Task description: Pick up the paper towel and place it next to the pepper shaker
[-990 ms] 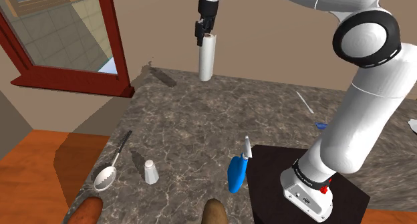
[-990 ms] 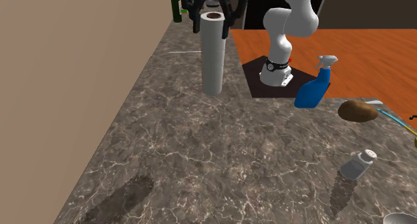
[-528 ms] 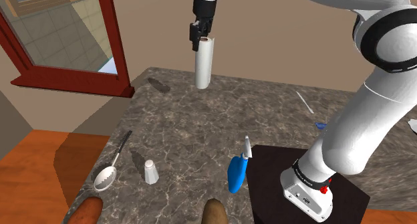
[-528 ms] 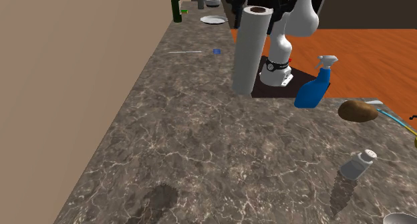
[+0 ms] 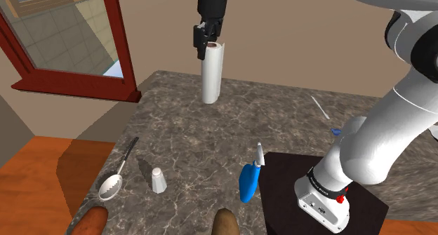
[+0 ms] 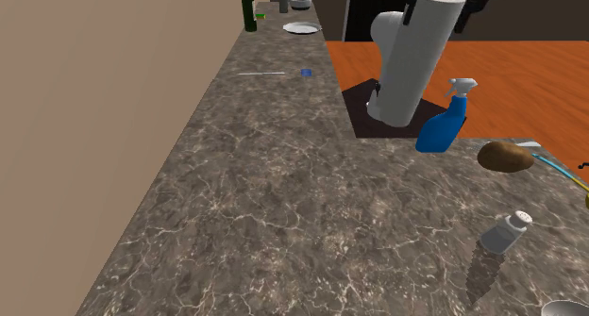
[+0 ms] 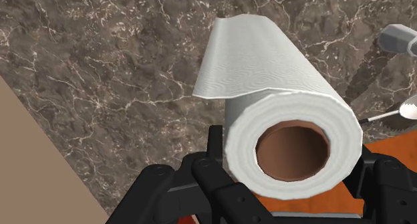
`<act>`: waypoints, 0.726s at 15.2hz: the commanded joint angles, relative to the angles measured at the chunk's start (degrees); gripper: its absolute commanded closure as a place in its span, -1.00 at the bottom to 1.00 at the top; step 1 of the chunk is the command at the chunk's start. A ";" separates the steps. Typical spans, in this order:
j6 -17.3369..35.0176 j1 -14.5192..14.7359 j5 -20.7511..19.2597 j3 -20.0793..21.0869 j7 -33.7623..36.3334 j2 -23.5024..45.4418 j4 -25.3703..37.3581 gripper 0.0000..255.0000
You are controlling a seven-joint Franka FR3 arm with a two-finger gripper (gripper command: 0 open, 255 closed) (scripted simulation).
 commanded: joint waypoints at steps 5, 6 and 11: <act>-2.55 3.67 0.20 4.20 7.83 -1.50 0.66 1.00; -3.04 4.29 0.20 4.93 9.16 -1.55 1.03 1.00; -5.69 7.49 -0.09 8.78 16.08 -0.79 3.99 1.00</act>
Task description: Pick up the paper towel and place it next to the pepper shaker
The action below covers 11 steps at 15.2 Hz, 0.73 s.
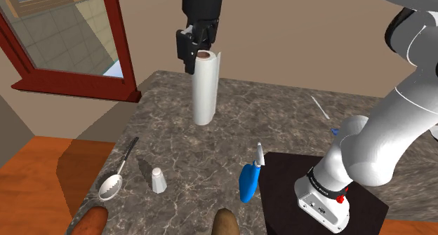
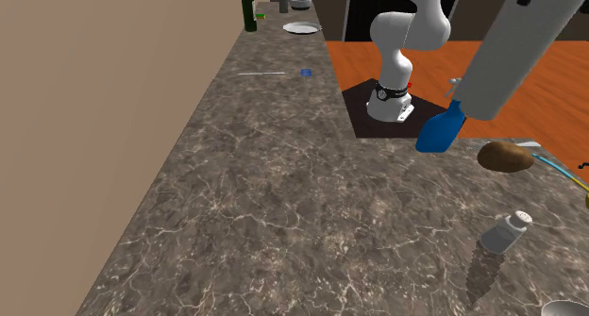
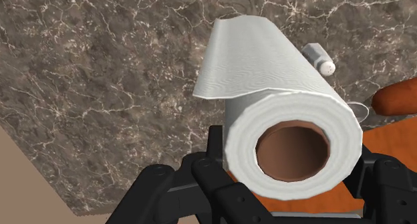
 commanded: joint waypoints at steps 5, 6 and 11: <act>-3.67 4.26 -1.29 4.92 8.97 3.05 5.90 1.00; -4.37 5.07 -1.67 5.78 10.52 3.84 7.20 1.00; -1.54 5.71 -1.35 6.39 12.03 3.12 3.61 1.00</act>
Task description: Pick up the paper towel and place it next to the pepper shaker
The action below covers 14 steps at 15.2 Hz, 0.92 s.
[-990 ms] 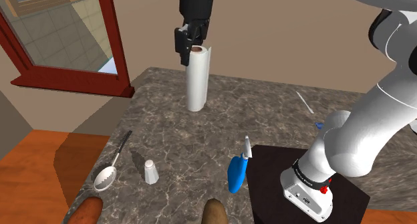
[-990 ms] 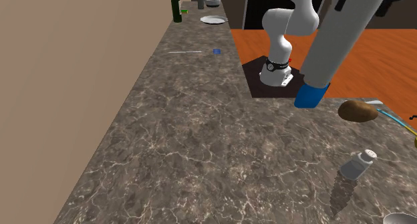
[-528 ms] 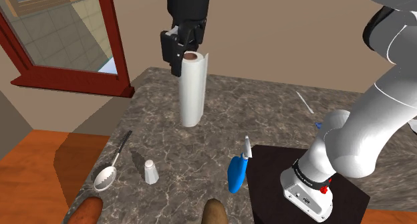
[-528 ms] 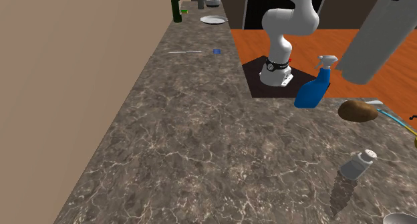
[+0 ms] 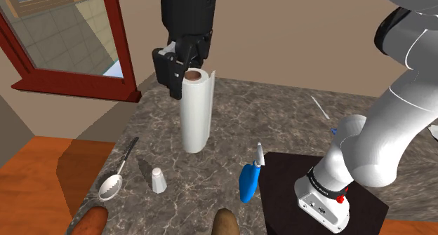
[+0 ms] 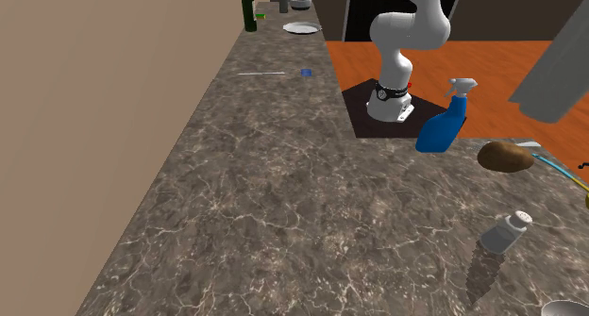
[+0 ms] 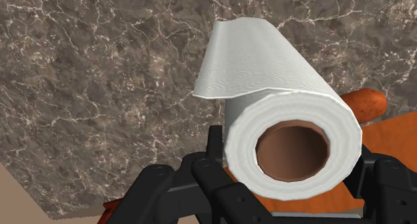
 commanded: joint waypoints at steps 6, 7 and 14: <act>5.92 -0.32 0.98 -0.38 -0.24 -2.16 -7.81 1.00; 6.75 -0.34 1.09 -0.43 -0.27 -2.42 -8.87 1.00; 12.43 -0.44 1.63 -0.63 -0.34 -3.71 -15.70 1.00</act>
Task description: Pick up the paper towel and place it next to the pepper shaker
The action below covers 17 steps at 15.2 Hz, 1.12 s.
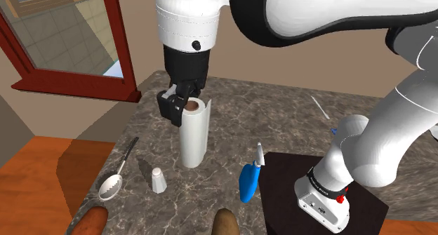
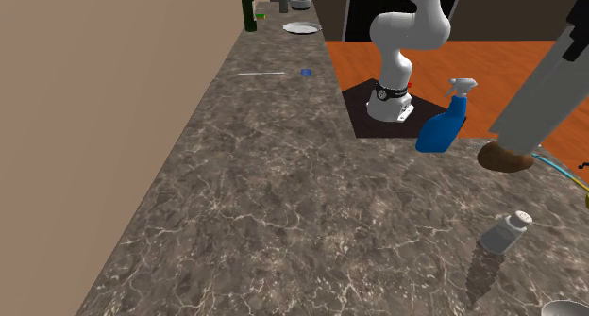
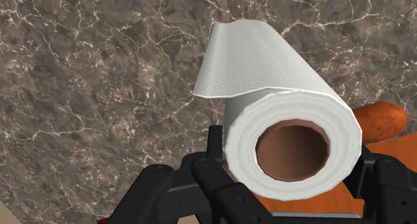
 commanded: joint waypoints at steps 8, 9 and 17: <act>7.10 0.00 0.27 -0.06 0.19 -0.73 -7.73 1.00; 7.87 0.01 0.26 -0.05 0.24 -0.74 -8.50 1.00; 13.95 0.07 -0.03 0.07 0.78 -0.26 -14.17 1.00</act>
